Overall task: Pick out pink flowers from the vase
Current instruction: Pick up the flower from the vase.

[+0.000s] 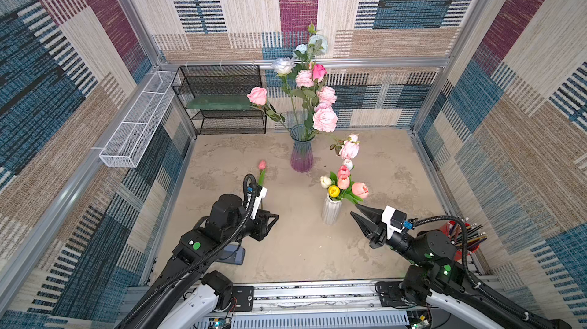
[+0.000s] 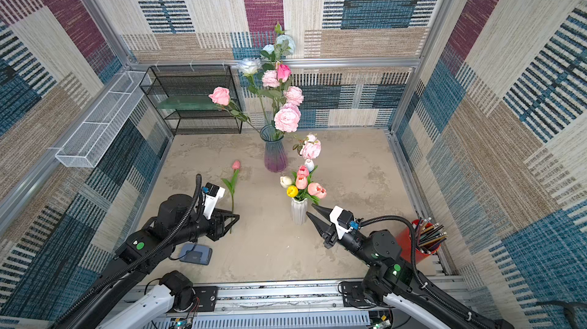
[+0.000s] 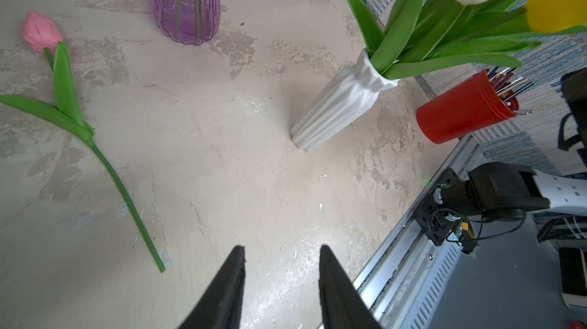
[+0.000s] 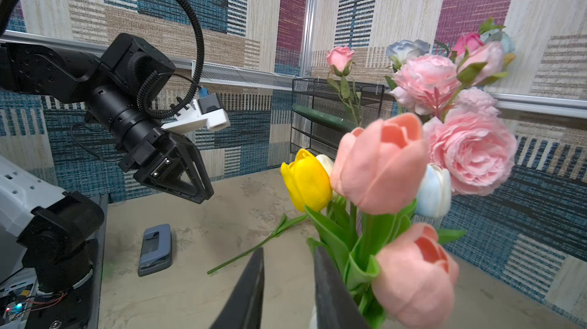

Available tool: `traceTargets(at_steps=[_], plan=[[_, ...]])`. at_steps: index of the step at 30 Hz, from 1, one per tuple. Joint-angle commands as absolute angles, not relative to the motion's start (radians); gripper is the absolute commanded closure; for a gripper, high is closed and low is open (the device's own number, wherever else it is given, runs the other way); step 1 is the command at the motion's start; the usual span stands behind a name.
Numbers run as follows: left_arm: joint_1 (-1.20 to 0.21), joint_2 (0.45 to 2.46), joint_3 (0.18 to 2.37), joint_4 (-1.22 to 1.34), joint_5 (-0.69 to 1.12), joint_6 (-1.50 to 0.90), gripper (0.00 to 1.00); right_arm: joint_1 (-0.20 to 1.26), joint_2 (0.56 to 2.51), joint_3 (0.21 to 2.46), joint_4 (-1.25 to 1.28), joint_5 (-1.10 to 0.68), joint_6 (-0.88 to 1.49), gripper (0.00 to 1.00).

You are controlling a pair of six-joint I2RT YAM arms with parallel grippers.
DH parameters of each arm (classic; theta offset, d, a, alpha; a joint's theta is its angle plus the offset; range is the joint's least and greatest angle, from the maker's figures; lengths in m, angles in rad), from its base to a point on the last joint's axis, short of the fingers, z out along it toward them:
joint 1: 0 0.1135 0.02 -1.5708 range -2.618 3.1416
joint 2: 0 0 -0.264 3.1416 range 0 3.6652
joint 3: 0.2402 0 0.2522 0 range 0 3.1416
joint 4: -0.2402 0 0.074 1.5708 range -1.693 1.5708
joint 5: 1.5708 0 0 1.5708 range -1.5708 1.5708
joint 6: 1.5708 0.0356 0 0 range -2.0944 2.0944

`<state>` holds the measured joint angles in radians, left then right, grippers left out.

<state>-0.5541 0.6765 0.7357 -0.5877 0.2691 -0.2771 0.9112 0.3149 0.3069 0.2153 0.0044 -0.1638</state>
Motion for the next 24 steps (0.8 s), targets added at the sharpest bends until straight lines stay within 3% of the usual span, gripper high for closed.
traceTargets(at_steps=[1,8,24], plan=[[-0.554,0.670,0.733,-0.563,0.287,-0.259,0.59,0.937,0.344,0.308,0.313,0.155,-0.213,0.70],[-0.554,0.657,0.730,-0.559,0.279,-0.257,0.59,0.938,0.413,0.325,0.326,0.260,-0.180,0.71],[-0.553,0.643,0.730,-0.563,0.270,-0.258,0.59,0.923,0.561,0.391,0.362,0.312,-0.122,0.75]])
